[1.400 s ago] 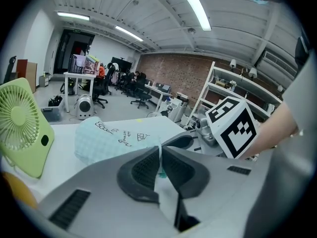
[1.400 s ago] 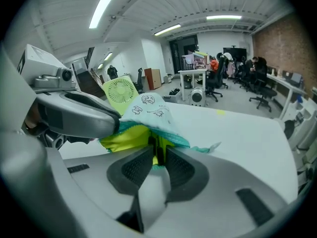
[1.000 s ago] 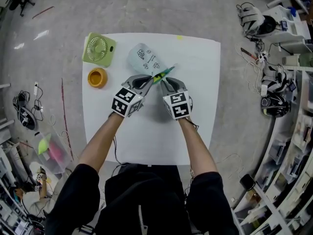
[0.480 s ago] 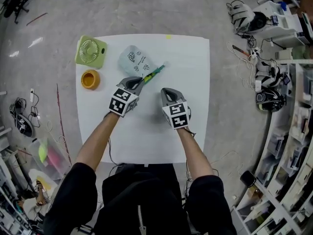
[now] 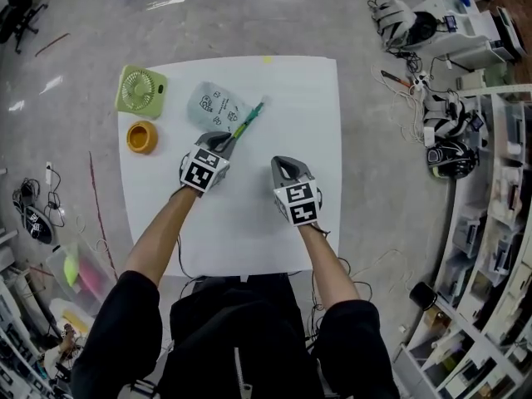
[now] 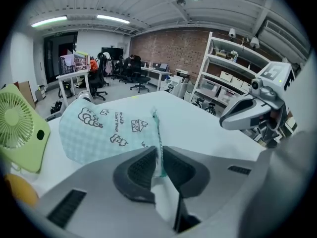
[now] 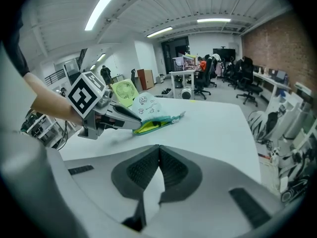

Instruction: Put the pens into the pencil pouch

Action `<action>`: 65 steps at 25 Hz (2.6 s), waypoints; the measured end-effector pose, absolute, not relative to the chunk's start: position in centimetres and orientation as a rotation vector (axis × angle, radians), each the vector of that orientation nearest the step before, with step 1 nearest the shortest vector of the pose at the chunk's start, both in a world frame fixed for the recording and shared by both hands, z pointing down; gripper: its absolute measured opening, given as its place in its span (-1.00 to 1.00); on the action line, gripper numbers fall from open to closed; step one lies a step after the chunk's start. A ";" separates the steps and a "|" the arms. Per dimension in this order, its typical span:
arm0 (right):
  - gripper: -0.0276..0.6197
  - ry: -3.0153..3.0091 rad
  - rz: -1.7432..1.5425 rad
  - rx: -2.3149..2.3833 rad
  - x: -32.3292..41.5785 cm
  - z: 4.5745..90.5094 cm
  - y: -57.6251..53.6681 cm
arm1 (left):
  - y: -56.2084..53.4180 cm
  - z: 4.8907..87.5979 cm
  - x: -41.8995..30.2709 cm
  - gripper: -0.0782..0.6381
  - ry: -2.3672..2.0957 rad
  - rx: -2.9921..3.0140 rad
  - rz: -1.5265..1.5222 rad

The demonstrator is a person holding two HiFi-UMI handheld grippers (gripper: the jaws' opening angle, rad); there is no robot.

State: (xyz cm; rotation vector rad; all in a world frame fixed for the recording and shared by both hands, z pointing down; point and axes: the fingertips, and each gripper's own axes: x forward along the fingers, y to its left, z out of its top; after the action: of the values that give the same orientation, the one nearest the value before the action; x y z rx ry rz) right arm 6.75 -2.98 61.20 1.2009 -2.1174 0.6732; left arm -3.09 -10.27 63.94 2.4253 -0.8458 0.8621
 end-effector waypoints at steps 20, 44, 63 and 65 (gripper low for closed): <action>-0.89 -2.189 0.591 1.269 8.7 55.3 -2.1 | -7.8 55.2 -5.6 -0.52 -1.057 2.515 0.737; -0.89 -2.426 0.328 1.466 8.8 40.9 -3.3 | -4.2 37.4 -13.0 -0.71 -1.438 2.585 0.213; -0.89 -2.446 0.216 1.486 7.5 36.5 -2.4 | -2.7 37.0 -13.4 -0.71 -1.434 2.606 0.184; -0.89 -2.441 0.218 1.486 7.4 36.8 -2.3 | -2.8 37.0 -13.4 -0.71 -1.428 2.608 0.184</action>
State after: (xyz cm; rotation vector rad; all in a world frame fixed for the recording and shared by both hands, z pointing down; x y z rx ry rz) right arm 7.44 -2.26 36.75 1.4856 -2.4413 0.2183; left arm -13.39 -2.76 36.96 2.6085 -1.4285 0.1837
